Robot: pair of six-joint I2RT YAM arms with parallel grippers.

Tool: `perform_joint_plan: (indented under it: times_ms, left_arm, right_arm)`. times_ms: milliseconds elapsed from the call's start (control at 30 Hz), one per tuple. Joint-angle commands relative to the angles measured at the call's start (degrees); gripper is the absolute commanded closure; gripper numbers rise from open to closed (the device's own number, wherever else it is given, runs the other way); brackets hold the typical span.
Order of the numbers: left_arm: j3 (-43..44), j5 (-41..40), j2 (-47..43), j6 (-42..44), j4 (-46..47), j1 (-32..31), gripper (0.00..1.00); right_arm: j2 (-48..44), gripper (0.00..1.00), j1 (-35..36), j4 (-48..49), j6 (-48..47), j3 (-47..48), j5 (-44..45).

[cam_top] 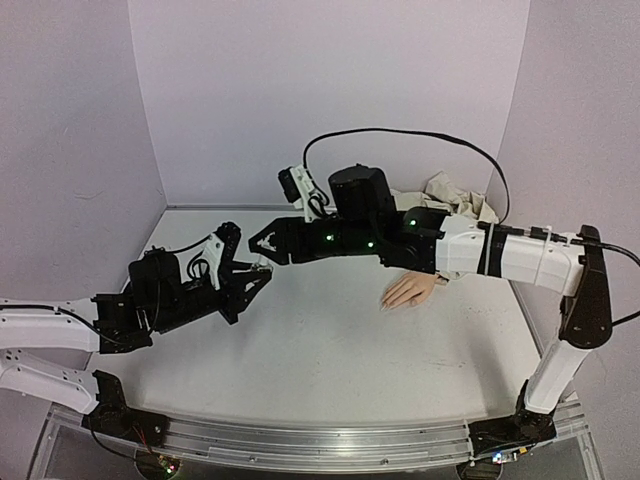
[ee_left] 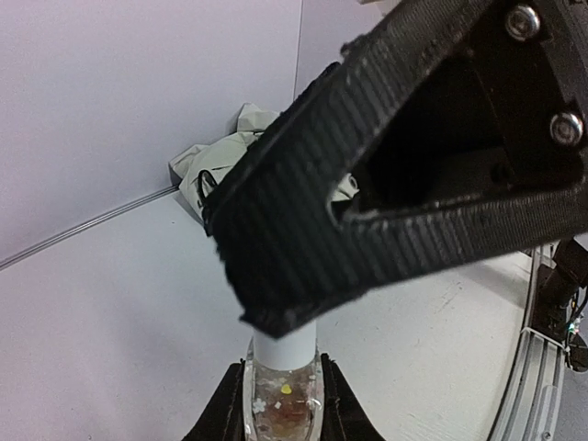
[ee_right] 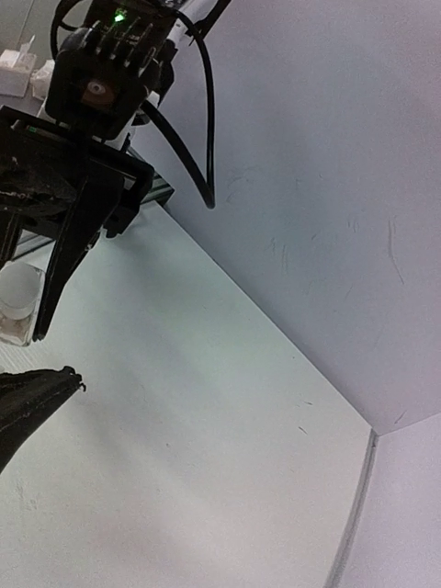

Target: Paint the nails

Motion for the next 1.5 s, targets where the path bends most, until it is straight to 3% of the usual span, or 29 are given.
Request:
perform_joint_plan:
  times_ms: [0,267,333,367,433,567,633,700,800,833,967,1033,1200,1367,1467]
  left_arm:
    - [3.6,-1.8,0.0,0.2,2.2,-0.4,1.0]
    - [4.0,0.5,-1.0,-2.6,2.1,-0.3,1.0]
    - [4.1,3.2,-1.5,-3.8,2.1,-0.3,1.0]
    - [4.1,5.5,-1.8,-4.5,2.1,-0.1,1.0]
    - [3.8,15.6,-2.8,-6.2,2.4,1.7,1.0]
    - [3.0,44.2,-3.7,-10.3,7.9,6.7,1.0]
    - [3.4,52.3,-4.1,-10.5,8.2,6.9,1.0]
    - [3.2,55.3,-4.5,-10.5,8.2,6.9,1.0]
    - [2.1,52.9,-5.5,-9.3,8.1,6.9,1.0]
    - [1.9,51.4,-5.5,-8.7,8.1,6.9,1.0]
    - [1.1,36.0,-5.4,-6.4,6.4,6.9,1.0]
    - [1.4,25.8,-4.8,-5.7,3.8,6.9,1.0]
    - [2.4,10.3,-2.9,-4.6,1.5,5.5,1.0]
    - [3.3,4.6,-2.1,-2.9,1.5,3.3,1.0]
    - [3.6,4.2,-1.4,-2.8,1.5,3.1,1.0]
  right_arm:
    - [1.1,0.48,0.3,1.7,1.3,3.0,-0.9]
    - [1.1,0.76,0.2,4.2,0.2,1.4,-5.4]
    - [0.3,0.95,-0.2,5.0,-1.4,0.6,-8.3]
    - [-0.2,1.0,-0.8,5.2,-2.7,0.2,-10.8]
    - [-2.4,1.0,-1.9,7.1,-8.9,-2.1,-21.0]
    - [-8.6,1.0,-2.7,9.3,-24.1,-8.7,-48.3]
    - [-9.8,1.0,-3.3,9.2,-24.5,-9.5,-54.6]
    - [-10.3,1.0,-3.9,8.9,-23.8,-10.0,-56.6]
    - [-11.0,1.0,-3.9,8.7,-23.2,-11.0,-54.5]
    - [-11.4,0.92,-3.9,8.7,-22.5,-11.2,-52.5]
    - [-15.0,0.17,-3.9,8.6,-17.2,-12.6,-30.0]
    - [-16.7,0.03,-3.9,8.5,-12.0,-13.6,-17.4]
    - [-15.1,0.04,-2.7,8.4,-3.5,-11.6,-4.1]
    - [-10.0,0.28,-1.6,6.9,3.1,-7.5,4.0]
    - [-6.2,0.33,-0.7,6.5,3.8,-4.3,4.0]
